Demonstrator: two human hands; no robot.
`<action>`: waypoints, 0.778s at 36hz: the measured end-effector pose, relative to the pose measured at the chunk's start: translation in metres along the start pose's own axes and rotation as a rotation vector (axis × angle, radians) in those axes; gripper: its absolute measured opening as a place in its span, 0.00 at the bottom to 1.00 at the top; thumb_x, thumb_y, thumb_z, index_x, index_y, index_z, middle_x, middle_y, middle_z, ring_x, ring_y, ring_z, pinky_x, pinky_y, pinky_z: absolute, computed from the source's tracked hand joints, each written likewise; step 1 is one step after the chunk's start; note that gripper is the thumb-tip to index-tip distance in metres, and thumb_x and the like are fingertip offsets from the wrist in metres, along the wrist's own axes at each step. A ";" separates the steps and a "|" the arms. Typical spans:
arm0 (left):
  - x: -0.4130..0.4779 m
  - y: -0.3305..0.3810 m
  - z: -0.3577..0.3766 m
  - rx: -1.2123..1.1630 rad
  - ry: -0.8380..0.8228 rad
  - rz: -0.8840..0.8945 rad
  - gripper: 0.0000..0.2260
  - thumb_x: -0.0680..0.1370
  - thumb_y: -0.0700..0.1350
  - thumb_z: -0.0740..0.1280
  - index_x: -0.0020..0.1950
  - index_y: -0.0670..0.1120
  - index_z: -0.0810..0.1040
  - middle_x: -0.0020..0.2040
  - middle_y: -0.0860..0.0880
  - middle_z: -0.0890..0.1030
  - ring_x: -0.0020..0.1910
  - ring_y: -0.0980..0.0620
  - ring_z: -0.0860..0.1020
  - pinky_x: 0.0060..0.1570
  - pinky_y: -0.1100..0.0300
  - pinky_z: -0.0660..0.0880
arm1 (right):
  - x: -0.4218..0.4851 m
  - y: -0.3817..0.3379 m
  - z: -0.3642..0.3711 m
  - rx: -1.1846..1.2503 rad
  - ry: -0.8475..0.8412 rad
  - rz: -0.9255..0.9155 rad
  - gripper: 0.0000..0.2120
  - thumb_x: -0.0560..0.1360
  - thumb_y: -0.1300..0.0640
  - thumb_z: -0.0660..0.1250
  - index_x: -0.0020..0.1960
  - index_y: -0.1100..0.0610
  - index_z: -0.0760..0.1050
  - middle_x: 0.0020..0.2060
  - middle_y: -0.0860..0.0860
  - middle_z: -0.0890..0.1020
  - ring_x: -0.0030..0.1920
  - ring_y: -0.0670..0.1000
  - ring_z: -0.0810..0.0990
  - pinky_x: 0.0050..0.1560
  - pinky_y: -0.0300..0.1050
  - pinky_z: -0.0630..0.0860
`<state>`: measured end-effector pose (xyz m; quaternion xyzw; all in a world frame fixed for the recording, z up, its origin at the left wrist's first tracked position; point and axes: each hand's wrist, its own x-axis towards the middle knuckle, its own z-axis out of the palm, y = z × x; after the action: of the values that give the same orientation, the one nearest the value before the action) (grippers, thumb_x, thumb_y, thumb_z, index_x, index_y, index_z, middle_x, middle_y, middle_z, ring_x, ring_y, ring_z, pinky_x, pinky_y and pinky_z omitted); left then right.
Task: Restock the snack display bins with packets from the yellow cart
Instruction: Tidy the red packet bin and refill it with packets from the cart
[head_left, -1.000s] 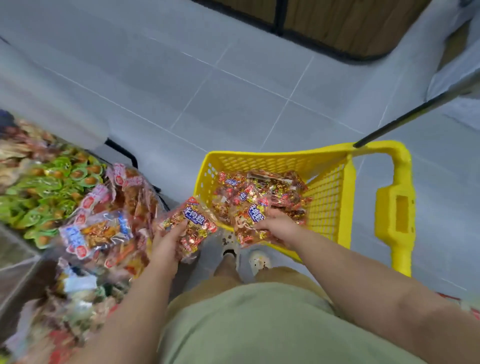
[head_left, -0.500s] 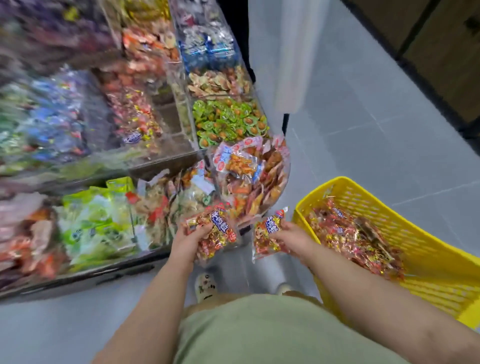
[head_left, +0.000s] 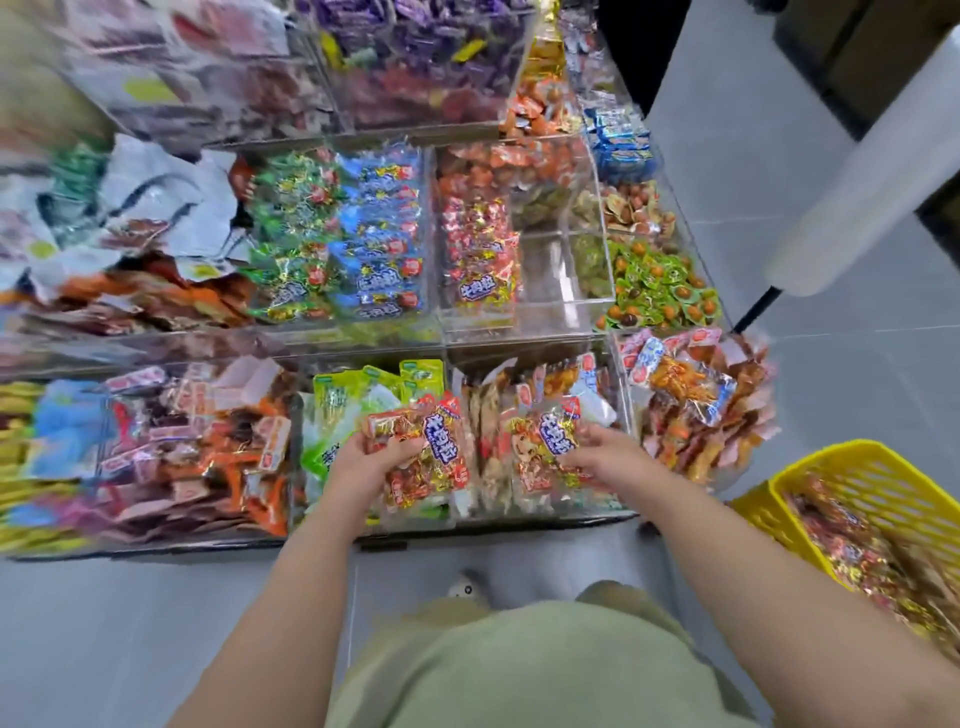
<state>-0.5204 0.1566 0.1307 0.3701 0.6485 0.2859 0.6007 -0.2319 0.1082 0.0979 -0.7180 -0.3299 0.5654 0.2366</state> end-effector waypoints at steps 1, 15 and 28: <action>0.003 0.006 -0.006 -0.004 -0.013 0.015 0.22 0.59 0.52 0.79 0.48 0.54 0.73 0.47 0.51 0.82 0.40 0.53 0.82 0.38 0.60 0.75 | 0.000 -0.012 0.001 0.001 0.004 -0.016 0.31 0.71 0.55 0.72 0.71 0.53 0.65 0.60 0.48 0.74 0.43 0.44 0.76 0.35 0.36 0.73; 0.051 0.111 -0.001 -0.195 -0.060 0.248 0.44 0.52 0.54 0.80 0.65 0.42 0.73 0.59 0.42 0.80 0.56 0.42 0.79 0.61 0.37 0.73 | 0.060 -0.199 -0.078 -0.109 0.365 -0.501 0.24 0.67 0.55 0.76 0.60 0.51 0.72 0.50 0.49 0.76 0.48 0.48 0.76 0.49 0.44 0.74; 0.095 0.172 0.005 -0.455 -0.014 0.342 0.17 0.65 0.39 0.74 0.53 0.44 0.78 0.41 0.49 0.86 0.40 0.50 0.85 0.35 0.56 0.80 | 0.176 -0.208 -0.020 -0.852 -0.018 -0.414 0.15 0.69 0.58 0.74 0.54 0.59 0.80 0.51 0.54 0.81 0.51 0.53 0.78 0.50 0.43 0.74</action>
<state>-0.4926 0.3315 0.2168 0.3316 0.4917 0.5188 0.6157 -0.2301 0.3785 0.1356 -0.6654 -0.6707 0.3266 0.0259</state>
